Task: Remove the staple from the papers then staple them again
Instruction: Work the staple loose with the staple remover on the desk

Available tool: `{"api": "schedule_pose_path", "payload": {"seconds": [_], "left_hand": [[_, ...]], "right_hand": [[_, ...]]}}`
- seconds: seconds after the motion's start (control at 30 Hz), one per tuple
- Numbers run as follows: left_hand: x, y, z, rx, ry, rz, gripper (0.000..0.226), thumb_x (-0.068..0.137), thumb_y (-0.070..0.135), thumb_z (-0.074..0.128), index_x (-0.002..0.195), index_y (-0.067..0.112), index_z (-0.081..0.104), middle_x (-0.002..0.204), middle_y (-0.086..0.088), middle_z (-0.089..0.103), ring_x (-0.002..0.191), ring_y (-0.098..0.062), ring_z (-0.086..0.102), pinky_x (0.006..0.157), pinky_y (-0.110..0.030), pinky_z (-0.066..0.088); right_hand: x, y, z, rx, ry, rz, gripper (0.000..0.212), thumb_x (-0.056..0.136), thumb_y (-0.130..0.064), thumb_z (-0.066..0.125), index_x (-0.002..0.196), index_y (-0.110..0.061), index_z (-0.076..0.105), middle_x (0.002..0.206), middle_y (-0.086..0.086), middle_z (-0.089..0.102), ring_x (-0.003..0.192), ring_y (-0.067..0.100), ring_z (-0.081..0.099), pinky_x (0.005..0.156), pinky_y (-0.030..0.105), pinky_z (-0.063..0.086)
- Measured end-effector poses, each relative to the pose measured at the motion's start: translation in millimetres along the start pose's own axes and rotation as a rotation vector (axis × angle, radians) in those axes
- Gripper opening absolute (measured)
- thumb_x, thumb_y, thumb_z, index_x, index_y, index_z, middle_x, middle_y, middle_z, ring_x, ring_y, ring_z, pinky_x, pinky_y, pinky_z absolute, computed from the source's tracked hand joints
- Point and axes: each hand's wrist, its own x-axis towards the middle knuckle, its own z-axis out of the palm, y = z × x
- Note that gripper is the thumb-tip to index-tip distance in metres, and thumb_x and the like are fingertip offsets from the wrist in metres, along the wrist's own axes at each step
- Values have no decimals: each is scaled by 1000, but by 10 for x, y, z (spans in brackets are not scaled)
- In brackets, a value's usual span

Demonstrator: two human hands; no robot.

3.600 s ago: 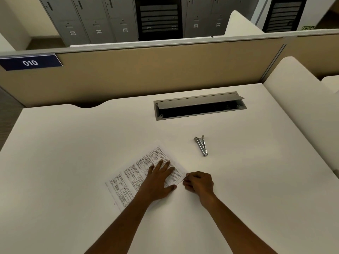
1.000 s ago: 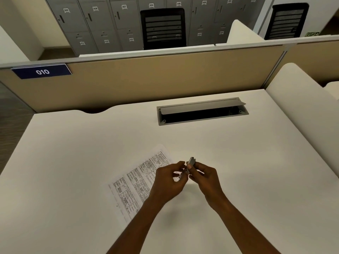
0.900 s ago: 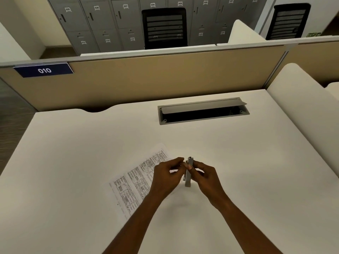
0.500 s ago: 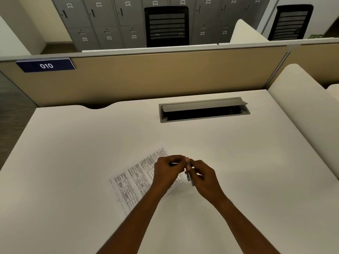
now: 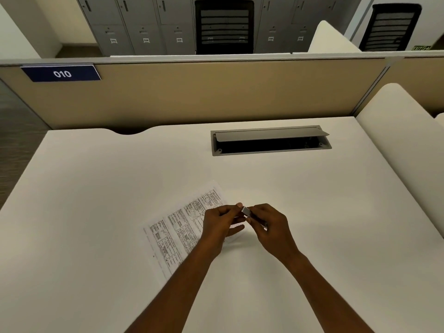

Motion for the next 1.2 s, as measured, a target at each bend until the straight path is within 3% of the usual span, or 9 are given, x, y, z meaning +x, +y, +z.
{"api": "schedule_pose_path", "payload": {"seconds": [0.13, 0.27, 0.4, 0.5, 0.6, 0.8, 1.03, 1.2], "left_hand": [[132, -87, -116, 272, 143, 110, 17, 92, 35, 79, 91, 18, 83, 83, -2, 82, 87, -19, 80, 76, -36, 67], [241, -184, -318, 752, 202, 394, 13, 94, 31, 75, 100, 23, 83, 87, 18, 77, 88, 6, 72, 84, -16, 53], [346, -324, -440, 1114, 101, 490, 32, 96, 36, 71, 124, 19, 73, 128, 1, 71, 130, -17, 54, 101, -22, 39], [425, -435, -452, 1355, -48, 535, 48, 99, 42, 64, 142, 21, 61, 156, -2, 51, 152, -25, 32, 122, -36, 27], [518, -522, -420, 1519, -129, 563, 57, 101, 50, 55, 153, 26, 48, 171, -3, 26, 160, -28, 10, 128, -44, 13], [696, -635, -398, 1647, -167, 547, 59, 105, 54, 42, 160, 34, 33, 175, -3, 4, 161, -30, -12, 128, -53, 1], [764, -712, -445, 1576, -201, 506, 58, 106, 56, 40, 160, 40, 29, 175, -1, 1, 161, -28, -11, 127, -52, -3], [774, -714, -484, 1454, -218, 514, 53, 105, 49, 49, 156, 38, 40, 175, -2, 5, 161, -28, -9, 127, -50, -4]], "right_hand": [[23, 124, -8, -121, -3, 37, 24, 92, -6, 69, 115, -11, 74, 95, 1, 61, 82, 11, 62, 73, 10, 48], [24, 273, -55, -249, -71, 118, 21, 95, -10, 66, 113, -16, 75, 92, 2, 62, 79, 20, 63, 70, 37, 56], [-9, 390, -44, -392, -190, 159, 26, 95, -7, 60, 113, -19, 73, 98, 2, 64, 86, 25, 63, 70, 39, 54], [-30, 435, -12, -467, -269, 185, 31, 96, -9, 56, 121, -20, 70, 106, 3, 64, 95, 25, 62, 74, 36, 53], [-29, 459, 32, -496, -325, 195, 33, 98, -11, 53, 124, -21, 70, 109, 3, 65, 100, 25, 60, 77, 36, 51], [7, 500, 77, -529, -353, 184, 31, 100, -17, 53, 126, -24, 69, 112, 1, 65, 105, 24, 57, 82, 36, 49], [37, 497, 108, -544, -373, 154, 28, 100, -20, 53, 120, -23, 71, 111, 1, 67, 102, 26, 58, 82, 41, 50], [32, 486, 131, -560, -365, 140, 27, 100, -22, 53, 119, -24, 72, 109, 1, 66, 98, 26, 58, 77, 40, 49]]}}
